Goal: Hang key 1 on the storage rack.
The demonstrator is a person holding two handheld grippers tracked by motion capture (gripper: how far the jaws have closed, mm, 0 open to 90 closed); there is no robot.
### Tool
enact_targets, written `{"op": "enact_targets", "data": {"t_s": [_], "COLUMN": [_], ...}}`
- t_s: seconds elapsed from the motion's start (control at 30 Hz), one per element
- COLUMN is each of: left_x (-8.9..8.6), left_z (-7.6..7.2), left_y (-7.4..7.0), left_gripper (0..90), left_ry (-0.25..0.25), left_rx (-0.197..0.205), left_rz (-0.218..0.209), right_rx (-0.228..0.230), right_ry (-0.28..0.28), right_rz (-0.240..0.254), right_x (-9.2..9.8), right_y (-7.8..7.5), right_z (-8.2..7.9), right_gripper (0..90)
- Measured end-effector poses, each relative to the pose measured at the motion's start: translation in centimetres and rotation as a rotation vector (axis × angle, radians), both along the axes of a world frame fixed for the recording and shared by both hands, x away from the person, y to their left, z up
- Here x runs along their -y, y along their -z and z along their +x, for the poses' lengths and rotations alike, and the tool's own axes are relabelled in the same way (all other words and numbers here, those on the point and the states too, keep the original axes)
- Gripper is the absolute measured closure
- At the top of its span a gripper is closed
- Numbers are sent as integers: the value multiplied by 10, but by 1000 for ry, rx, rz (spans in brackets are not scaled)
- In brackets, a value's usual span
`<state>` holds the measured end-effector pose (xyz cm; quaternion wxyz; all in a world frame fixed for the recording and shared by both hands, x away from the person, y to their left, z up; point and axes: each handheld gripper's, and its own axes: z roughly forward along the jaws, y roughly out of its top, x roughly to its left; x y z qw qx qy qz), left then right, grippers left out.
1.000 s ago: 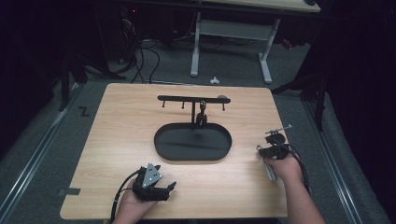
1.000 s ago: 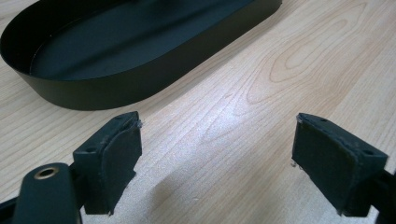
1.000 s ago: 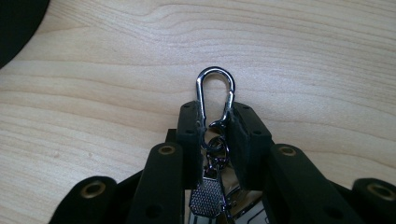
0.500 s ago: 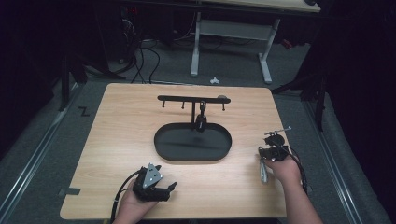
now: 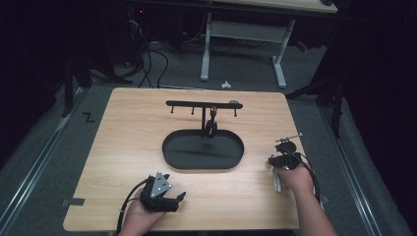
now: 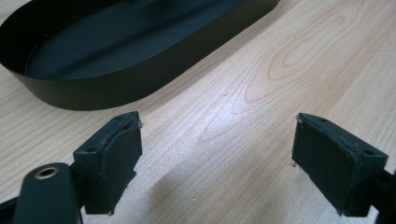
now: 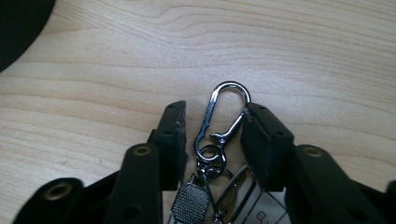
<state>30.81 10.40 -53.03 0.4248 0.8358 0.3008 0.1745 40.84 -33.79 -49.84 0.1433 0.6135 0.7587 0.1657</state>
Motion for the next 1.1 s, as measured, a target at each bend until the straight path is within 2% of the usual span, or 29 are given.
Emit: {"op": "enact_targets", "data": {"t_s": [0.07, 0.17, 0.6, 0.87, 0.9, 0.93, 0.97, 1.0, 1.03, 1.1], "left_x": [0, 0, 0, 0, 0, 0, 0, 1, 1, 1], "left_z": [0, 0, 0, 0, 0, 0, 0, 0, 0, 0], "left_y": [0, 0, 0, 0, 0, 0, 1, 1, 1, 1], "left_gripper": [165, 165, 165, 165, 165, 166, 166, 166, 166, 166], "left_ry": [0, 1, 3, 5, 5, 5, 6, 6, 6, 6], "left_rx": [0, 1, -3, -3, -3, -3, -3, -3, -2, -1], "left_rz": [0, 0, 4, 5, 6, 7, 7, 8, 7, 6], "right_rx": [-2, -2, -20, -21, -14, 23, 19, 4, -2, 0], "right_ry": [0, 0, 35, 27, 23, 22, 30, 23, 8, 5], "right_rz": [-2, -4, 73, 74, 72, 86, 97, 82, 45, 40], "right_x": [-1, -2, 5, 3, 3, 3, 4, 4, 2, 1], "right_y": [-1, -1, -1, -2, -3, -6, -10, -10, -9, -9], "right_z": [0, 1, 2, 1, 0, -1, -1, 0, 0, -1], "right_gripper": [729, 749, 755, 760, 781, 871, 871, 871, 871, 871]}}
